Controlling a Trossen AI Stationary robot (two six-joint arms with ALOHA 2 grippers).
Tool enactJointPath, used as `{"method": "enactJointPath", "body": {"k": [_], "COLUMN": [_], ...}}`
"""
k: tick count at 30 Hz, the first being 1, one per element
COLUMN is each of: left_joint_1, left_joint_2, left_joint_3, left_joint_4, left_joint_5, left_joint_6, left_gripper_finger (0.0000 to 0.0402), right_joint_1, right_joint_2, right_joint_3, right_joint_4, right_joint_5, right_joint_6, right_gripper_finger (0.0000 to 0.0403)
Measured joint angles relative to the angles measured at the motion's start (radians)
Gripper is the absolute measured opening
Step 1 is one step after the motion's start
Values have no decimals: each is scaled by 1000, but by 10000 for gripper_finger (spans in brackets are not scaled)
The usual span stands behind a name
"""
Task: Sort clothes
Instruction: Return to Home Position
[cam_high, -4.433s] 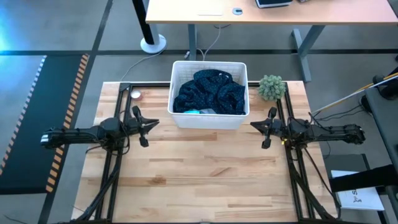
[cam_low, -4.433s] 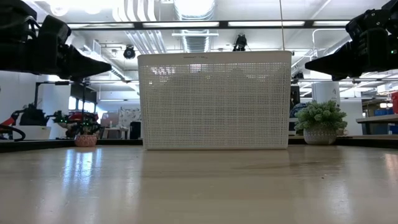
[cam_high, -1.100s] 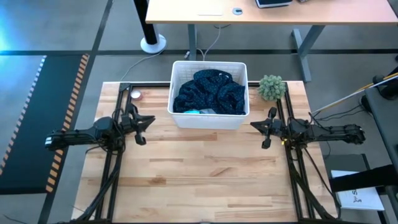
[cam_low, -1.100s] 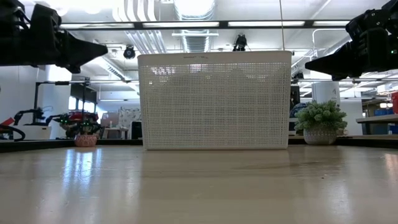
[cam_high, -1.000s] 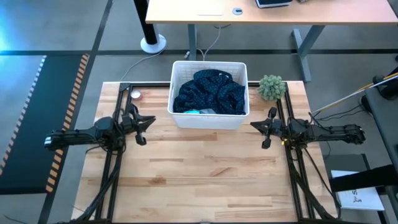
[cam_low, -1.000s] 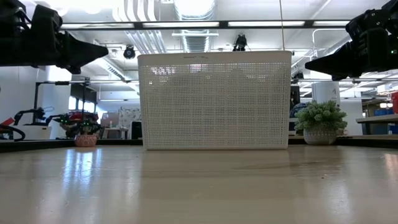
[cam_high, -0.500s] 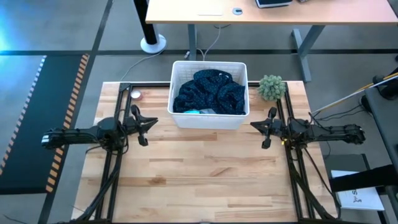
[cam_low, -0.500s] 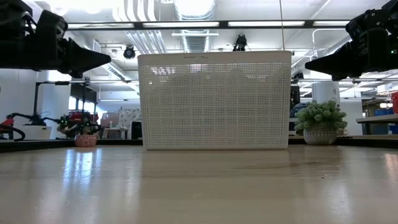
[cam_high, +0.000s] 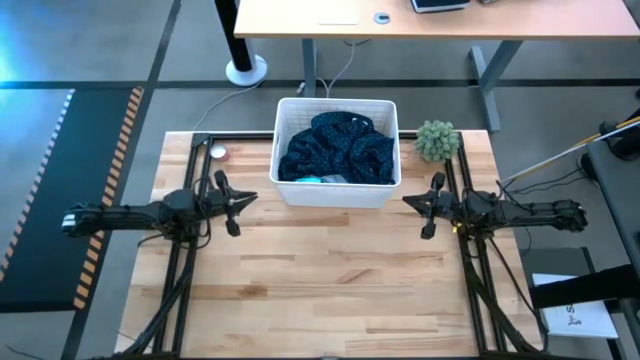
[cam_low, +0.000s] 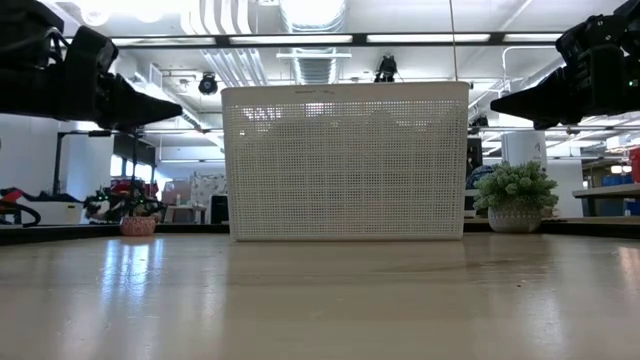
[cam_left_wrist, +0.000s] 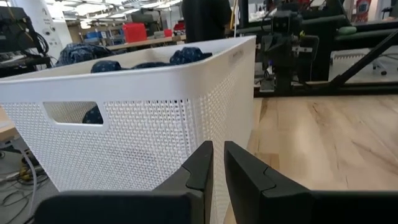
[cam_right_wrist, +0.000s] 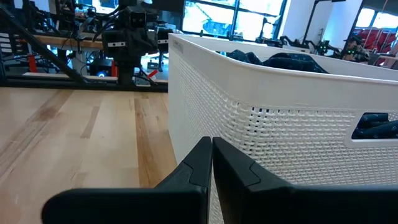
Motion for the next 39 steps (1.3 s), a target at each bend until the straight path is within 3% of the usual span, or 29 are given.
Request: {"method": "enactJointPath", "body": {"k": [39], "left_joint_1": [0], "left_joint_2": [161], "left_joint_3": [0], "left_joint_4": [0], "left_joint_5": [0], "left_joint_6": [0], "left_gripper_finger": [32], "right_joint_1": [0], "right_joint_2": [0], "right_joint_3": [0], "right_joint_4": [0], "right_joint_5": [0], "right_joint_6": [0], "right_gripper_finger": [0]}}
